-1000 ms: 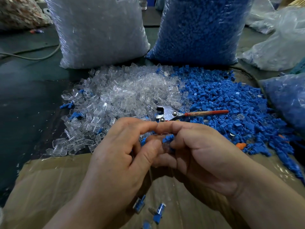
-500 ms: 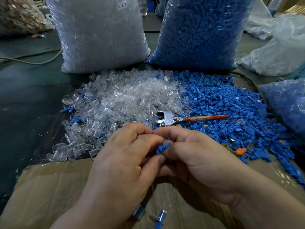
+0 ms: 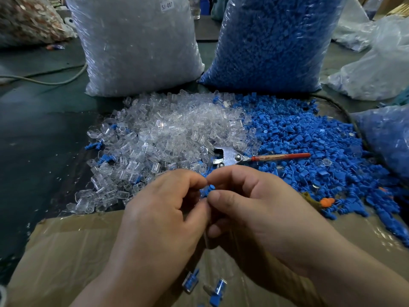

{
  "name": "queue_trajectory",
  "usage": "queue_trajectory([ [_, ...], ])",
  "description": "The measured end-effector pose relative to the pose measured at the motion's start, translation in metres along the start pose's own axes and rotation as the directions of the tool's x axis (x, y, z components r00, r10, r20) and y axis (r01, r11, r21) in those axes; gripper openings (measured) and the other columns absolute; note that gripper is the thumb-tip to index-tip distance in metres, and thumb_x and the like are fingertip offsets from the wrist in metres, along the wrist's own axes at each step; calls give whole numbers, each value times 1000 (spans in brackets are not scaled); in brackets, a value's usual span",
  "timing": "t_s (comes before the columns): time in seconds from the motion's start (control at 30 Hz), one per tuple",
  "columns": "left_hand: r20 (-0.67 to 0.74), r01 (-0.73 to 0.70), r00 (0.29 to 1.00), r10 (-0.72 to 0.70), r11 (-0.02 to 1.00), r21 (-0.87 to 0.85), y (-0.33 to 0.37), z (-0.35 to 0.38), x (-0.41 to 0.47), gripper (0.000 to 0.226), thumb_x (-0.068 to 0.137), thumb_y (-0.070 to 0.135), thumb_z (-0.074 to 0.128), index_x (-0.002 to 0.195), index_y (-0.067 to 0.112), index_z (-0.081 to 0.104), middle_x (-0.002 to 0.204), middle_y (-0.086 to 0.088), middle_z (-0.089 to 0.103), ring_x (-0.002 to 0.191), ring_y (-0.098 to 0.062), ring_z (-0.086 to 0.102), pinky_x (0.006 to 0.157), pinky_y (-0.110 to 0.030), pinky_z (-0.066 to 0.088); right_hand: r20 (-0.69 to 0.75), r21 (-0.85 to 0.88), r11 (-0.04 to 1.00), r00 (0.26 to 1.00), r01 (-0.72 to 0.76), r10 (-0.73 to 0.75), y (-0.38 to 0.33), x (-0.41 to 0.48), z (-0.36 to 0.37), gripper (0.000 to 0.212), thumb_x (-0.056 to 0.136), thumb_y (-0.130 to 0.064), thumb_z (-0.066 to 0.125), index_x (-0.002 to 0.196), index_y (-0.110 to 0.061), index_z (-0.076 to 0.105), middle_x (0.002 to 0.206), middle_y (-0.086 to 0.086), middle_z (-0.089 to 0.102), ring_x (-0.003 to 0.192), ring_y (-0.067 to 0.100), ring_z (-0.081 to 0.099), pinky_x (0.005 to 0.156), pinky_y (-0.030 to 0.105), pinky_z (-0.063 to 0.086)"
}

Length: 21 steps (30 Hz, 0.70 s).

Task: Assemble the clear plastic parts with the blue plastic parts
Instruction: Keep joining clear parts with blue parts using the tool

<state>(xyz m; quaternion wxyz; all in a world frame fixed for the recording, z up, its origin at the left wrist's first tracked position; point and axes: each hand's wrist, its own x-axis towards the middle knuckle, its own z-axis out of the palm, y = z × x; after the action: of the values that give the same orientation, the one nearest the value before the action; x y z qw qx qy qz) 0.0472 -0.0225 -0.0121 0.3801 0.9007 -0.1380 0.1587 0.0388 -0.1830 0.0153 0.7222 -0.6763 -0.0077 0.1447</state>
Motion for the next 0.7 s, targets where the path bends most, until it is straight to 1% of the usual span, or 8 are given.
queue_trajectory([
  [0.13, 28, -35, 999, 35, 999, 0, 2, -2, 0, 32, 76, 46, 55, 107, 45, 57, 98, 24, 60, 84, 9, 59, 72, -10, 48, -64, -50, 998, 998, 26, -29, 2, 1, 3, 7, 94, -6, 59, 88, -5, 63, 72, 24, 65, 56, 28, 65, 57, 43, 58],
  [0.23, 31, -66, 997, 66, 998, 7, 3, -1, 0, 30, 76, 41, 62, 105, 45, 58, 102, 28, 60, 87, 17, 56, 73, 1, 40, -93, -37, 999, 996, 11, -14, 3, 1, 3, 13, 93, -8, 56, 80, -7, 59, 66, 19, 64, 54, 30, 65, 49, 37, 55],
  [0.37, 12, 104, 995, -104, 979, -174, 3, -2, 0, 25, 80, 44, 75, 100, 48, 61, 85, 25, 68, 73, 4, 65, 64, -14, 51, -155, 96, 995, 988, -2, 16, 4, 1, 1, 14, 98, -15, 52, 89, -6, 54, 67, 22, 65, 54, 33, 62, 50, 47, 56],
  [0.47, 59, 206, 979, -197, 937, -282, 6, -4, 3, 25, 70, 57, 67, 92, 45, 65, 71, 19, 69, 60, 1, 63, 51, -9, 46, -220, -130, 987, 968, 96, -123, 2, 3, -4, 12, 98, -28, 54, 90, -22, 59, 78, 8, 70, 62, 29, 70, 54, 54, 58],
  [0.53, 71, 240, 971, -229, 925, -295, 8, -6, 4, 27, 70, 60, 60, 86, 39, 67, 64, 11, 67, 52, -2, 59, 44, -12, 43, -204, -343, 925, 949, 161, -241, 2, 5, -8, 11, 97, -33, 54, 87, -30, 57, 101, -12, 66, 66, 21, 72, 54, 45, 58],
  [0.6, 62, 280, 959, -275, 900, -333, 10, -9, 4, 36, 71, 64, 57, 83, 32, 66, 62, 1, 66, 46, -10, 56, 42, -26, 46, -204, -429, 883, 932, 190, -300, 3, 8, -12, 13, 96, -33, 56, 84, -32, 56, 113, -24, 58, 66, 17, 72, 53, 33, 55],
  [0.63, 51, 302, 951, -305, 882, -363, 9, -11, 4, 40, 71, 66, 56, 81, 28, 65, 62, -2, 66, 45, -15, 56, 41, -30, 46, -222, -400, 894, 925, 201, -307, 3, 8, -16, 13, 95, -30, 58, 82, -30, 57, 114, -22, 59, 66, 17, 72, 52, 28, 54],
  [0.7, 51, 349, 929, -365, 827, -441, 8, -13, 7, 43, 69, 66, 57, 77, 25, 64, 62, -3, 67, 43, -14, 55, 37, -24, 46, -244, -219, 953, 934, 210, -262, 3, 7, -22, 14, 91, -23, 64, 77, -23, 62, 107, -10, 67, 71, 21, 74, 51, 28, 55],
])
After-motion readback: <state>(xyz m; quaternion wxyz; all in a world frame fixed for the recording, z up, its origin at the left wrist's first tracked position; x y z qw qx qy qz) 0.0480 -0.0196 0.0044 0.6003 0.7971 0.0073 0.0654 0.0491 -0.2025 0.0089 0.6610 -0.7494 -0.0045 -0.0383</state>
